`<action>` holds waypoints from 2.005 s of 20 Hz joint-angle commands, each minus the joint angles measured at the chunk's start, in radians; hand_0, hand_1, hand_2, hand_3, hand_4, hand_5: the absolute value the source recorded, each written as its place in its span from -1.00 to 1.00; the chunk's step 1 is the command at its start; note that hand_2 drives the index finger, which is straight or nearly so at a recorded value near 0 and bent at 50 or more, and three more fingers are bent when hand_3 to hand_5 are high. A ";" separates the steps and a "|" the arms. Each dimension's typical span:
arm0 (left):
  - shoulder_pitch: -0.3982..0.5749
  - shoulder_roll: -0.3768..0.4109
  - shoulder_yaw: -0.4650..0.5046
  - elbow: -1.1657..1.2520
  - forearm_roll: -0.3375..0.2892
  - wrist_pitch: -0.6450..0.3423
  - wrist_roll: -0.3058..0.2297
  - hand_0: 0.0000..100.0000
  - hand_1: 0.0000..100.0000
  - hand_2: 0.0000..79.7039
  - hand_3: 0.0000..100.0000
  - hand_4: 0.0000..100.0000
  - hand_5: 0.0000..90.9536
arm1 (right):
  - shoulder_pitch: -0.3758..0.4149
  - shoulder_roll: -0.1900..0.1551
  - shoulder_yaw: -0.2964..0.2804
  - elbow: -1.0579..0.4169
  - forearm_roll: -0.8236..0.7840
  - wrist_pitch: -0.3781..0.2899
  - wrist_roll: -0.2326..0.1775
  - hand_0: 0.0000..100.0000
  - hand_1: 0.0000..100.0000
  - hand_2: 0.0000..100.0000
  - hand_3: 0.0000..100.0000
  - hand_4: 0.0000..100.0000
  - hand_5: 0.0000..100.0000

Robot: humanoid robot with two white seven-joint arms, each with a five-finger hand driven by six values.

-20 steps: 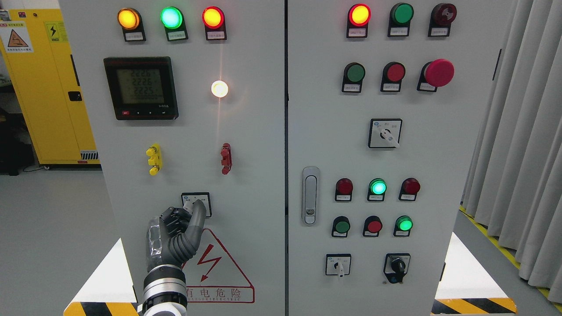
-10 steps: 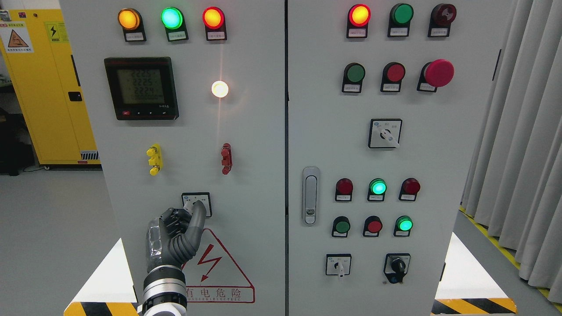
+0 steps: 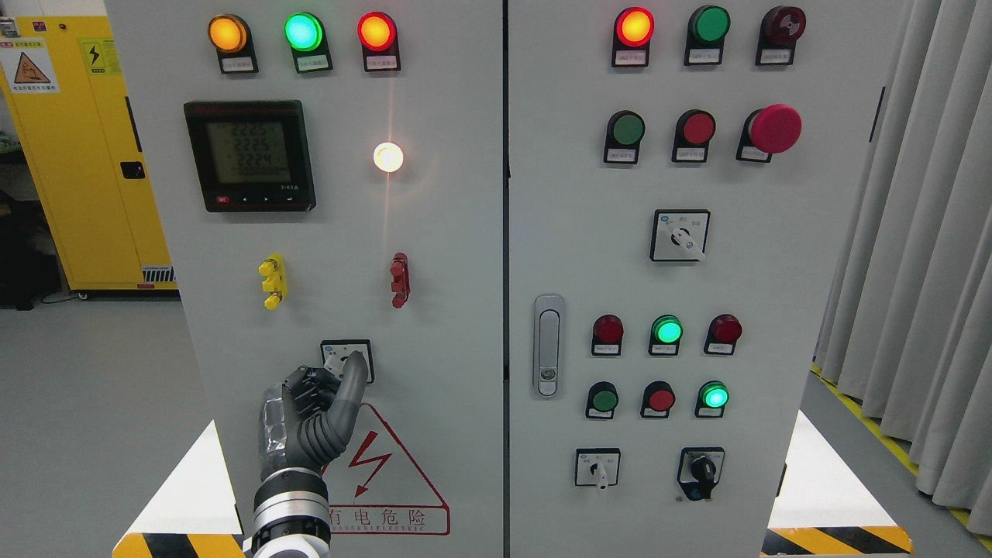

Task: Turn on light switch 1

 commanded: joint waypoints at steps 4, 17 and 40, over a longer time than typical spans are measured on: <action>0.007 0.001 0.000 -0.006 0.011 -0.006 -0.001 -0.64 0.07 0.62 0.88 0.62 0.77 | 0.000 0.000 0.000 0.000 0.000 0.000 0.001 -1.00 0.00 -0.92 -1.00 -1.00 -1.00; 0.076 0.005 -0.001 -0.046 0.011 -0.052 0.000 -0.72 0.05 0.66 0.90 0.64 0.76 | 0.000 0.000 0.000 0.000 0.000 0.000 0.001 -1.00 0.00 -0.92 -1.00 -1.00 -1.00; 0.658 0.094 0.020 -0.064 0.113 -0.558 -0.044 -0.70 0.00 0.71 0.89 0.66 0.75 | 0.000 0.000 0.000 0.000 0.000 0.000 -0.001 -1.00 0.00 -0.92 -1.00 -1.00 -1.00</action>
